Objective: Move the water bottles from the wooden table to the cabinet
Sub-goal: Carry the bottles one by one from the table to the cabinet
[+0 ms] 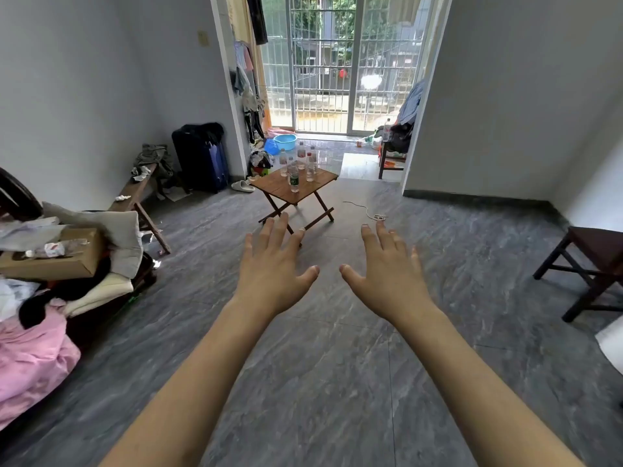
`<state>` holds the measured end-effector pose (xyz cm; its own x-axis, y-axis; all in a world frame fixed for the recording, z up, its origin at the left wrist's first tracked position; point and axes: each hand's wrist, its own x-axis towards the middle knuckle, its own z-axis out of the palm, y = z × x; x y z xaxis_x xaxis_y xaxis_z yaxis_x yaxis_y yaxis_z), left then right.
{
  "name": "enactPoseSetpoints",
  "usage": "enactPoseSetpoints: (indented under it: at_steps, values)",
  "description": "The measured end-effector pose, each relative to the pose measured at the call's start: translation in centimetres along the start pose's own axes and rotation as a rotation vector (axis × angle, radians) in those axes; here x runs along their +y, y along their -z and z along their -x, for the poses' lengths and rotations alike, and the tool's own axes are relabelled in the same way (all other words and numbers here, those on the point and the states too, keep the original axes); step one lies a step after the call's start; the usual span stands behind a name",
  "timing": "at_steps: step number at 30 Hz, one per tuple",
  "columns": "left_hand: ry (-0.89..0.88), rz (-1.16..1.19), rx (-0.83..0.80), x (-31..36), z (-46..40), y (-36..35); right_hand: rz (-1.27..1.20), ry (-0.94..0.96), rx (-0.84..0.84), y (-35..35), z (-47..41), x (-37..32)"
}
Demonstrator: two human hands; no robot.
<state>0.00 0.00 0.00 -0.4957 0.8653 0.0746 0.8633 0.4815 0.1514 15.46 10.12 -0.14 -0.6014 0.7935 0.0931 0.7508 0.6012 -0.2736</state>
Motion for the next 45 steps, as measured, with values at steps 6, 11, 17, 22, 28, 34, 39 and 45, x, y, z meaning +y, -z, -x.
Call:
enactPoseSetpoints:
  at_steps: [6, 11, 17, 22, 28, 34, 39, 45]
  values:
    - [0.033, -0.021, 0.001, -0.8, -2.3, -0.8, -0.001, 0.056, -0.008, -0.9, -3.1, 0.4]
    - [0.058, -0.034, -0.008, -2.6, -5.9, -1.1, 0.02, 0.105, -0.012, -1.5, -7.5, -0.6]
    - [0.065, -0.012, -0.012, -5.5, -12.9, -1.2, 0.056, 0.144, -0.023, -2.7, -15.5, -2.6]
    - [-0.004, 0.026, -0.058, -7.8, -20.3, -1.4, 0.075, 0.154, -0.056, -4.0, -22.9, -3.9]
    - [-0.012, 0.033, -0.061, -9.6, -28.5, -1.7, 0.078, 0.124, -0.049, -4.4, -30.6, -4.1]
    - [-0.018, 0.034, -0.094, -10.3, -35.0, -2.9, 0.071, 0.131, -0.073, -5.8, -37.6, -3.7]
    - [-0.007, 0.052, -0.103, -10.0, -41.6, -4.5, 0.057, 0.143, -0.075, -7.0, -44.1, -2.2]
    - [0.035, 0.023, -0.113, -8.6, -51.7, -6.3, 0.047, 0.163, -0.088, -7.6, -54.1, 1.5]
